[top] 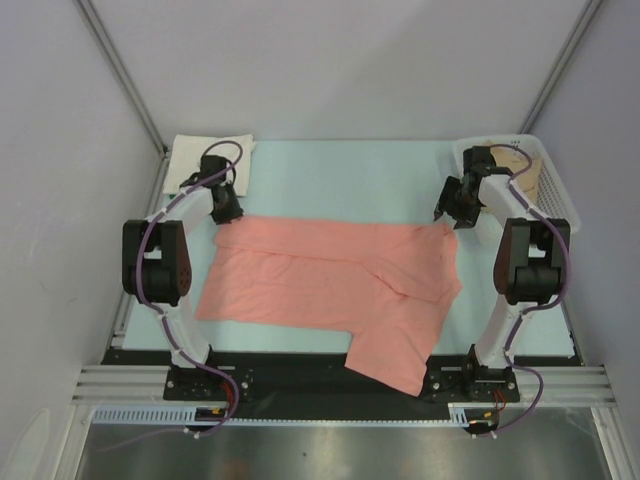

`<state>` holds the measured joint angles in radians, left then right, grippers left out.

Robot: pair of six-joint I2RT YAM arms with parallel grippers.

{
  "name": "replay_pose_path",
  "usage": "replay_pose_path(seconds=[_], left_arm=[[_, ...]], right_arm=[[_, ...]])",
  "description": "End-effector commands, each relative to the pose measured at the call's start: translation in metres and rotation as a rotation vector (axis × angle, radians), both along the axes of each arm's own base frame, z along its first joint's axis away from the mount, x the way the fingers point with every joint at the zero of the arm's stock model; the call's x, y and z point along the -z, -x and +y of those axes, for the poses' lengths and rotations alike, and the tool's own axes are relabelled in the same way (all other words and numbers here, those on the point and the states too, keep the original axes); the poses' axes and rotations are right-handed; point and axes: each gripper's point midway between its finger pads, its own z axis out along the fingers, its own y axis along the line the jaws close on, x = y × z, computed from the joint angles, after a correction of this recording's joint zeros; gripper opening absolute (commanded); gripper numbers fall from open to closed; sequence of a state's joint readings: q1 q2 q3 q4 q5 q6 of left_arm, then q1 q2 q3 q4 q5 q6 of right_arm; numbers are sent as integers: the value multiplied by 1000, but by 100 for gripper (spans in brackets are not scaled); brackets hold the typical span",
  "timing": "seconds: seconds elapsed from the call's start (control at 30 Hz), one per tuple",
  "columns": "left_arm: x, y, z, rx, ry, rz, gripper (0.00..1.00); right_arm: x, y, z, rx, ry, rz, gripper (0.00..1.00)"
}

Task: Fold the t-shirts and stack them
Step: Fold the tshirt

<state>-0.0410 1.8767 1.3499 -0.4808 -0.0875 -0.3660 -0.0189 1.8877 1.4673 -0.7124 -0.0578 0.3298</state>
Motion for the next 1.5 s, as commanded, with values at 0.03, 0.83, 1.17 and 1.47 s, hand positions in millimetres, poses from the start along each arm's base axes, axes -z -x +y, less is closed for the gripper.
replay_pose_path(seconds=[0.03,0.83,1.17,1.47], left_arm=[[0,-4,-1,-5,9,-23,35],[28,19,12,-51,-42,61,22],[-4,16,16,-72,-56,-16,28],[-38,22,19,-103,-38,-62,48]], right_arm=[[-4,-8,5,-25,14,2,61],[27,-25,-23,9,243,12,0],[23,-33,-33,24,302,16,4],[-30,19,-4,19,296,90,78]])
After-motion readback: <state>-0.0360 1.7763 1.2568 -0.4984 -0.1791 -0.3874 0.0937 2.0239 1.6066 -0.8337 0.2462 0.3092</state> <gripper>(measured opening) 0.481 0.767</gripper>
